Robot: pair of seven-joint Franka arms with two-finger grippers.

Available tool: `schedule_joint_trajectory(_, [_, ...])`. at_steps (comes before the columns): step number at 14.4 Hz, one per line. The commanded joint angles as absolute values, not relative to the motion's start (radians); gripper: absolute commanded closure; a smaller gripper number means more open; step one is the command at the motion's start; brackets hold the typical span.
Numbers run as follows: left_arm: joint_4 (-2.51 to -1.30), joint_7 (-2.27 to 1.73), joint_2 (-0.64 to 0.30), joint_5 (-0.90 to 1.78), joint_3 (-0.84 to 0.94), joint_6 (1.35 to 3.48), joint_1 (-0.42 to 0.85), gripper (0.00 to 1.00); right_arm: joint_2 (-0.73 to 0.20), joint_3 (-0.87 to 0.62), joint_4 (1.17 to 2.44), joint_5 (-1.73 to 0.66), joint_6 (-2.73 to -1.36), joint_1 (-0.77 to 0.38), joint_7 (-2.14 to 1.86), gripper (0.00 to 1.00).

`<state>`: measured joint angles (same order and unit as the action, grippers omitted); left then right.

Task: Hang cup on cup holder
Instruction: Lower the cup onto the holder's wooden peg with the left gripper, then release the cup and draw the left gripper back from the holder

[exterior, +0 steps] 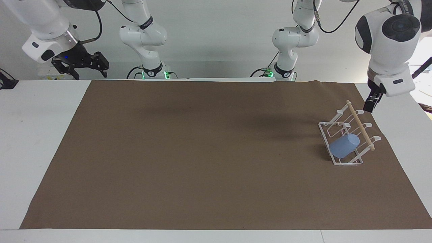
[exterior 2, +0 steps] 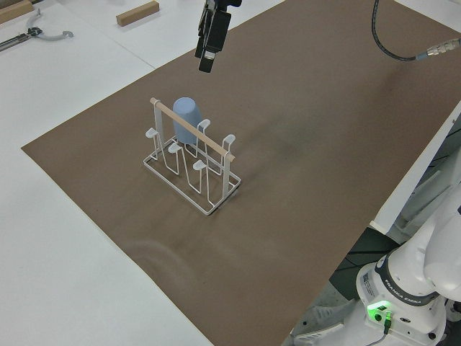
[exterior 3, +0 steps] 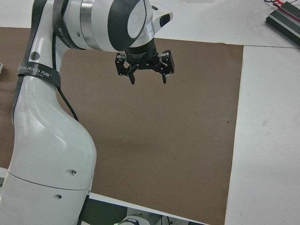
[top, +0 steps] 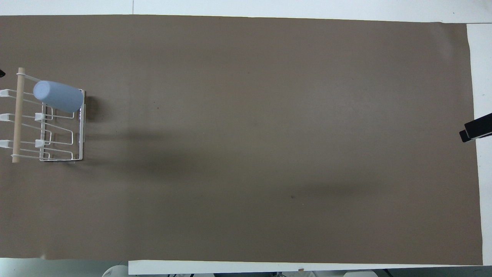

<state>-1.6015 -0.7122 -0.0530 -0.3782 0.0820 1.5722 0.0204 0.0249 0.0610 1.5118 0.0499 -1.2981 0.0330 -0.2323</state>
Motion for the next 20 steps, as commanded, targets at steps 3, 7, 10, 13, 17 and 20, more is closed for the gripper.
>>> schedule_joint_trajectory(3, [-1.595, -0.354, -0.028, -0.154, 0.074, 1.568, -0.001, 0.0, 0.038, 0.058, 1.523, 0.049, -1.29, 0.035, -0.219, 0.01])
schedule_joint_trajectory(7, [-1.594, -0.168, -0.02, -0.103, 0.072, 1.493, -0.008, 0.0, 0.038, 0.058, 1.523, 0.049, -1.29, 0.035, -0.219, 0.01])
schedule_joint_trajectory(10, [-1.595, -0.051, -0.012, -0.055, 0.075, 1.433, 0.001, 0.0, 0.038, 0.058, 1.523, 0.049, -1.29, 0.035, -0.219, 0.01])
schedule_joint_trajectory(13, [-1.595, -0.006, -0.008, 0.023, 0.086, 1.43, 0.008, 0.0, 0.038, 0.058, 1.523, 0.049, -1.29, 0.035, -0.219, 0.01])
schedule_joint_trajectory(17, [-1.591, -0.018, -0.015, 0.037, 0.087, 1.494, 0.035, 0.0, 0.038, 0.058, 1.523, 0.049, -1.29, 0.035, -0.219, 0.01])
schedule_joint_trajectory(20, [-1.572, -0.009, -0.023, 0.034, 0.084, 1.496, 0.035, 0.0, 0.038, 0.058, 1.523, 0.049, -1.29, 0.035, -0.219, 0.01])
